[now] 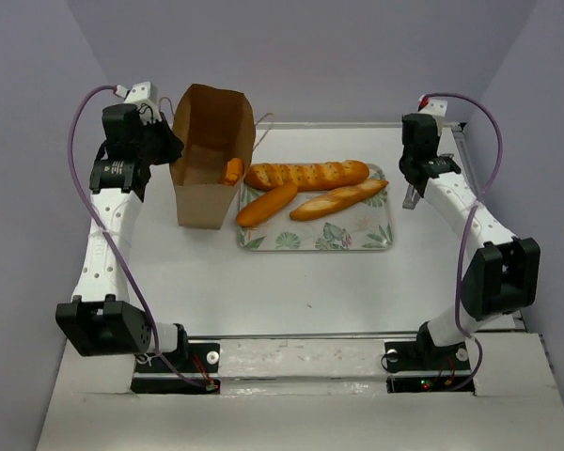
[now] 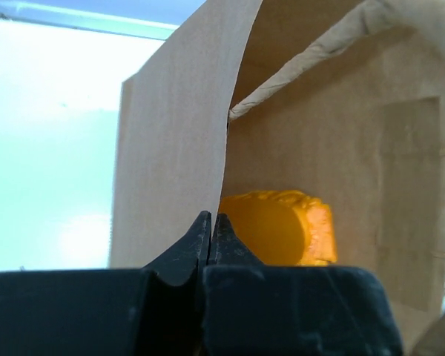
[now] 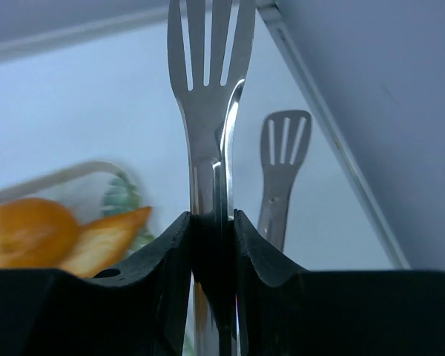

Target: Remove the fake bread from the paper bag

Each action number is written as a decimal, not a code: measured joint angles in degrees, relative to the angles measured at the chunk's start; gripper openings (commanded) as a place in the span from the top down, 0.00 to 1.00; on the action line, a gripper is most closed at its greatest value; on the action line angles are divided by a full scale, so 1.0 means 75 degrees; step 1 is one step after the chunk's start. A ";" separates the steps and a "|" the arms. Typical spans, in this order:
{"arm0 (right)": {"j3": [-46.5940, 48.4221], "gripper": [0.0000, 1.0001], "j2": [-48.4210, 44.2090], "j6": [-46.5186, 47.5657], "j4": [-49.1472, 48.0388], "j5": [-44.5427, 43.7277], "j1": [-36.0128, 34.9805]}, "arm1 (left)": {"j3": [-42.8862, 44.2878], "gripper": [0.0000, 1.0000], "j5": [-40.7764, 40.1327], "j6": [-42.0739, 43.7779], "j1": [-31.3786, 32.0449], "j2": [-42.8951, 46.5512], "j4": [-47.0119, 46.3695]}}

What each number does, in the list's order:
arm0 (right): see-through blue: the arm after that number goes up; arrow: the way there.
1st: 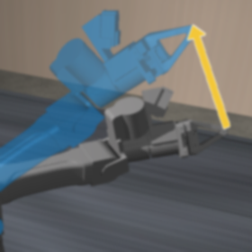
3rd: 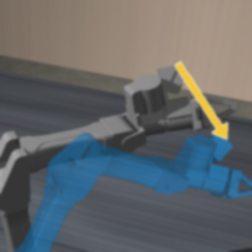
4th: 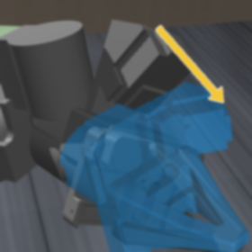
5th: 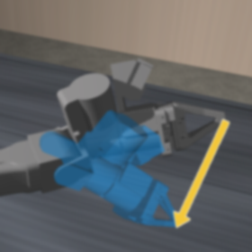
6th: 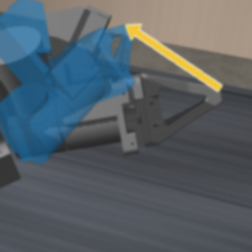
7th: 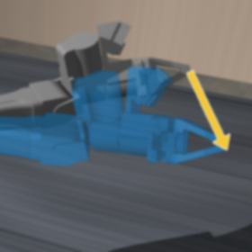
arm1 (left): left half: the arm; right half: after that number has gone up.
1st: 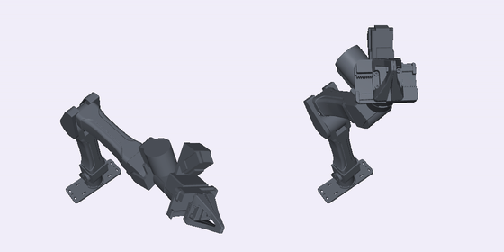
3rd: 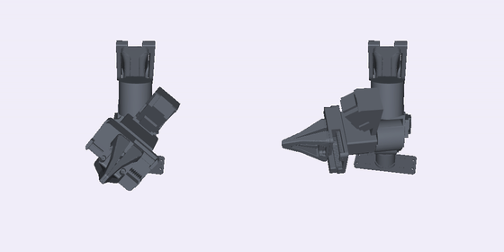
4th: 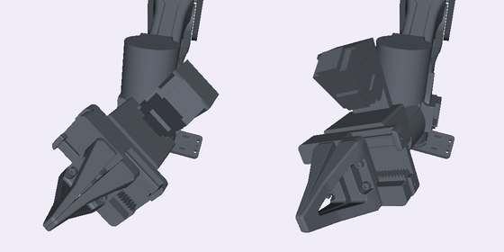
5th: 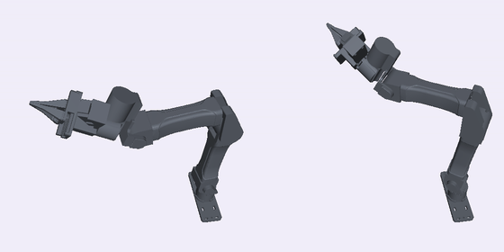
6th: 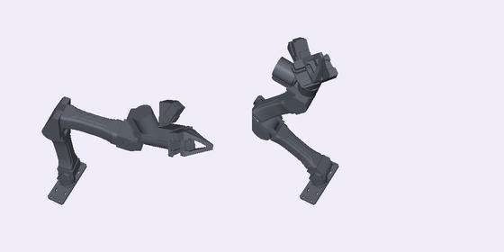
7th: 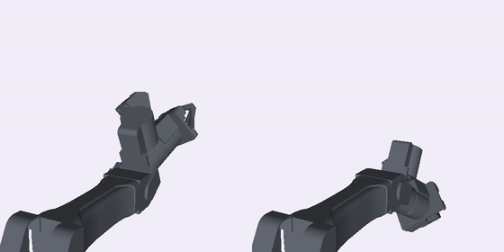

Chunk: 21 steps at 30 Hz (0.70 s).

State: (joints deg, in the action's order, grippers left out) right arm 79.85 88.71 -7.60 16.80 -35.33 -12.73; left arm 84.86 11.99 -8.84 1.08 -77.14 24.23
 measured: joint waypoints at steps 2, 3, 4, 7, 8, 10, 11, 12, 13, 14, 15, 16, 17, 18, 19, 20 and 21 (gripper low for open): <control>-0.0385 0.99 0.0347 0.0382 -0.0012 -0.0536 0.0256 | 0.0000 1.00 0.0425 -0.0259 -0.0431 -0.0093 0.0020; -0.0545 0.99 0.0484 0.0545 -0.0041 -0.0691 0.0315 | -0.0003 1.00 0.0495 -0.0312 -0.0554 -0.0140 0.0023; -0.0746 0.99 0.0691 0.0737 -0.0096 -0.0866 0.0367 | -0.0015 1.00 0.0545 -0.0347 -0.0694 -0.0210 0.0026; -0.1276 0.99 0.1341 0.1378 -0.0326 -0.1221 0.0414 | -0.0192 1.00 0.0659 -0.0321 -0.0804 -0.0294 -0.0006; -0.1413 0.99 0.1591 0.1591 -0.0411 -0.1300 0.0411 | -0.0306 1.00 0.0670 -0.0259 -0.0807 -0.0297 -0.0029; -0.1614 0.99 0.2124 0.1926 -0.0539 -0.1408 0.0408 | -0.0440 1.00 0.0673 -0.0172 -0.0810 -0.0297 -0.0070; -0.1647 0.99 0.2320 0.2014 -0.0554 -0.1451 0.0408 | -0.0498 1.00 0.0679 -0.0117 -0.0828 -0.0312 -0.0119; -0.1658 0.99 0.2527 0.2101 -0.0568 -0.1466 0.0408 | -0.0516 1.00 0.0711 -0.0079 -0.0866 -0.0332 -0.0146; -0.1658 0.99 0.2667 0.2168 -0.0597 -0.1472 0.0408 | -0.0530 1.00 0.0764 -0.0041 -0.0906 -0.0353 -0.0187; -0.1661 0.99 0.2818 0.2221 -0.0650 -0.1486 0.0408 | -0.0562 1.00 0.0801 -0.0020 -0.0968 -0.0361 -0.0248; -0.1664 0.99 0.2882 0.2247 -0.0685 -0.1492 0.0408 | -0.0606 1.00 0.0822 0.0003 -0.1064 -0.0364 -0.0291; -0.1676 0.97 0.2906 0.2264 -0.0734 -0.1489 0.0408 | -0.0647 1.00 0.0839 0.0047 -0.1172 -0.0364 -0.0326; -0.1696 0.93 0.2914 0.2270 -0.0775 -0.1486 0.0408 | -0.0685 1.00 0.0831 0.0093 -0.1276 -0.0364 -0.0364; -0.1719 0.88 0.2914 0.2264 -0.0842 -0.1478 0.0408 | -0.0717 1.00 0.0804 0.0134 -0.1346 -0.0364 -0.0393; -0.1734 0.80 0.2923 0.2250 -0.0883 -0.1443 0.0408 | -0.0740 0.99 0.0772 0.0192 -0.1416 -0.0367 -0.0402; -0.1743 0.77 0.2935 0.2229 -0.0927 -0.1419 0.0408 | -0.0749 0.97 0.0743 0.0268 -0.1472 -0.0370 -0.0402; -0.1760 0.73 0.2952 0.2206 -0.0953 -0.1384 0.0408 | -0.0749 0.94 0.0737 0.0315 -0.1492 -0.0376 -0.0414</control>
State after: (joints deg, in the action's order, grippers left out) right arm 66.65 110.85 8.95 9.65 -45.71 -9.67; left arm 79.24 17.52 -6.48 -10.11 -79.96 21.12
